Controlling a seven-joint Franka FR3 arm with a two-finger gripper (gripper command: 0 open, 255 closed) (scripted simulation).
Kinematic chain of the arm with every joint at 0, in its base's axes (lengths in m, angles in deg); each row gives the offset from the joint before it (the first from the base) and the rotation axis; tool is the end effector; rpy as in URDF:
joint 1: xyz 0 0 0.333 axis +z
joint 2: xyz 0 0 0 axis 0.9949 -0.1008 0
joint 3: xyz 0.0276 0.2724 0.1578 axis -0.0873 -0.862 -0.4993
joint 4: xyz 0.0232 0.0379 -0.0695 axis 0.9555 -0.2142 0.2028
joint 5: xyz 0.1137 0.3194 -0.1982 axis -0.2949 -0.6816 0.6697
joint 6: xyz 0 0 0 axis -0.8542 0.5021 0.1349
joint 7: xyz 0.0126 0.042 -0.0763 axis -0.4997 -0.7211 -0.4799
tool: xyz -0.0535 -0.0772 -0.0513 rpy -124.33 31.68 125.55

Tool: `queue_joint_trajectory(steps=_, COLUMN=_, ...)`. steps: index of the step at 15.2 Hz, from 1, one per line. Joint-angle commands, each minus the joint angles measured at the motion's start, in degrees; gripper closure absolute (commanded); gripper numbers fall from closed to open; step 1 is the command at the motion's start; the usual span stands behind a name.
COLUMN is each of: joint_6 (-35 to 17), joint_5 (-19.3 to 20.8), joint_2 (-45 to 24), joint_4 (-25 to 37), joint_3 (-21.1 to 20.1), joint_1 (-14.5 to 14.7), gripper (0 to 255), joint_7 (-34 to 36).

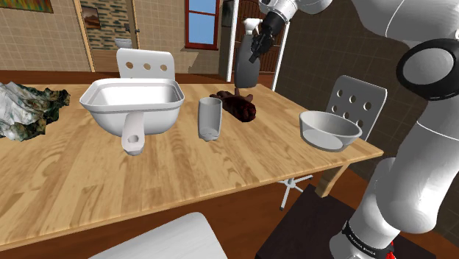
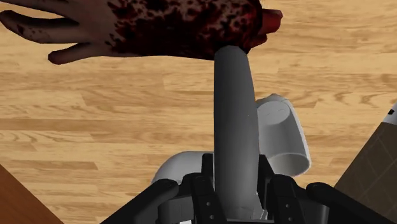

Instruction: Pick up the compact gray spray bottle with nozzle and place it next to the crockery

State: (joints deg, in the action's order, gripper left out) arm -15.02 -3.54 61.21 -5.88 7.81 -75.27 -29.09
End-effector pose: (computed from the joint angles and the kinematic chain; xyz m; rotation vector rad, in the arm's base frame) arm 0.5343 -0.0632 0.7283 -2.3423 -1.4928 -0.6493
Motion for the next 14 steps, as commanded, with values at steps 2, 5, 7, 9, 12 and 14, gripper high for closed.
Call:
queue_joint_trajectory(steps=2, joint_6=1.61, joint_5=0.41, joint_2=2.23, joint_4=-2.4, joint_3=1.9, joint_1=-1.75, gripper=255, joint_7=-3.47)
queue_joint_trajectory(steps=5, joint_6=3.73, joint_5=0.84, joint_2=3.91, joint_4=-3.67, joint_3=3.93, joint_1=-3.49, gripper=255, joint_7=-6.66)
queue_joint_trajectory(steps=7, joint_6=5.31, joint_5=1.08, joint_2=4.67, joint_4=-4.08, joint_3=5.41, joint_1=-4.68, gripper=255, joint_7=-8.87)
queue_joint_trajectory(steps=9, joint_6=7.01, joint_5=1.27, joint_2=5.15, joint_4=-4.15, joint_3=7.03, joint_1=-5.87, gripper=255, joint_7=-11.16)
queue_joint_trajectory(steps=12, joint_6=9.78, joint_5=1.4, joint_2=5.27, joint_4=-3.62, joint_3=9.65, joint_1=-7.72, gripper=255, joint_7=-14.77)
queue_joint_trajectory(steps=14, joint_6=11.78, joint_5=1.34, joint_2=4.93, joint_4=-2.83, joint_3=11.55, joint_1=-9.03, gripper=255, joint_7=-17.32)
